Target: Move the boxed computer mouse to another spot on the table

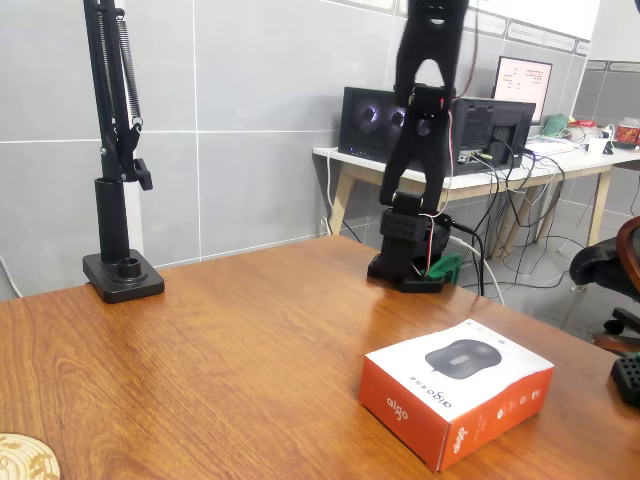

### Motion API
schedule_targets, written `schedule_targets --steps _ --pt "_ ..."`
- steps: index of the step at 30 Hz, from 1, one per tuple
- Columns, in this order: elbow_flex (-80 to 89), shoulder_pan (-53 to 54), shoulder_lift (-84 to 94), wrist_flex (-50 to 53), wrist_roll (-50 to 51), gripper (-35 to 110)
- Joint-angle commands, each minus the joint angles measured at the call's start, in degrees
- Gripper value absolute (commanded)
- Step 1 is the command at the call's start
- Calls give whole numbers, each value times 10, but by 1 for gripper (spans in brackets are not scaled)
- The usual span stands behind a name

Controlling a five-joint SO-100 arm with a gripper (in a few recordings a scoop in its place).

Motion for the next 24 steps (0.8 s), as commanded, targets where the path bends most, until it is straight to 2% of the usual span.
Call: schedule_targets --steps 1,8,13,15,20,24 --pt "87 -50 34 54 -11 0" --pt "329 -117 134 44 -8 1" --pt "446 -186 178 68 -17 6" --pt "484 -207 190 56 -24 13" --pt "497 -203 165 12 -20 27" --pt "440 -206 90 10 -11 40"
